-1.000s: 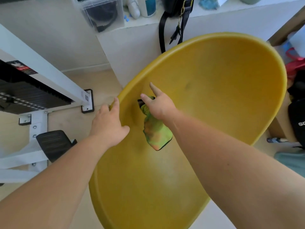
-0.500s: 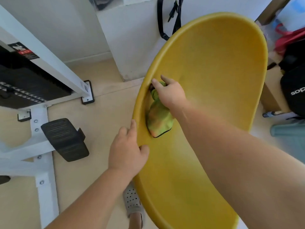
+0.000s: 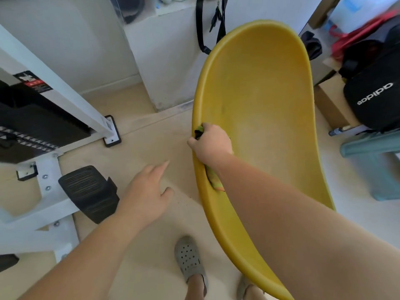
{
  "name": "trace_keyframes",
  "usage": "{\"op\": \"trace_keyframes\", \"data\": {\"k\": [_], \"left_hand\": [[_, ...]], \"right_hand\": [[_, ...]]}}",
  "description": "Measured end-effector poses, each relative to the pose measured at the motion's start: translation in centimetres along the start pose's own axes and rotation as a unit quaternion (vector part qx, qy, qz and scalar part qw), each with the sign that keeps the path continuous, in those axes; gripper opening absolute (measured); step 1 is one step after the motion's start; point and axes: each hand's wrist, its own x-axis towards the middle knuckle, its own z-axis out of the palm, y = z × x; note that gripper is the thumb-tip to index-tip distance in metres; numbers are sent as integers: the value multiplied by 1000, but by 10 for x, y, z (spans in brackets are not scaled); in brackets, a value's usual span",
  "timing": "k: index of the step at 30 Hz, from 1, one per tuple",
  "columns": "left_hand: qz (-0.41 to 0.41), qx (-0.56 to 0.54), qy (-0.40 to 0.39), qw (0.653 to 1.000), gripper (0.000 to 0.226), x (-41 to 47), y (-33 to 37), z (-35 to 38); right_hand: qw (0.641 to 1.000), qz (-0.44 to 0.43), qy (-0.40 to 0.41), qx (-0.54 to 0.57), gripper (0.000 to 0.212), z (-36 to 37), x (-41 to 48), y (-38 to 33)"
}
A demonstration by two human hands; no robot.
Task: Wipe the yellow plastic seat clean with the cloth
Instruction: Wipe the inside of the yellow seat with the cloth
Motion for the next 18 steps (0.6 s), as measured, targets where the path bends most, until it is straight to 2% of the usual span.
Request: {"op": "trace_keyframes", "data": {"k": [5, 8, 10, 12, 15, 18], "left_hand": [[52, 142, -23, 988, 82, 36, 6, -34], [150, 298, -35, 942, 96, 56, 25, -42], [211, 363, -76, 904, 108, 64, 33, -45], [236, 418, -137, 867, 115, 69, 37, -45], [239, 456, -206, 832, 106, 73, 38, -40], [261, 414, -215, 845, 89, 62, 23, -20]], "right_hand": [[999, -47, -16, -20, 24, 11, -38, 9], [993, -103, -37, -40, 28, 26, -72, 29], [984, -142, -75, -71, 52, 31, -100, 48], [974, -170, -112, -101, 68, 33, -128, 71], [959, -207, -135, -137, 72, 34, -166, 111], [949, -233, -126, -170, 71, 33, -190, 147]]}}
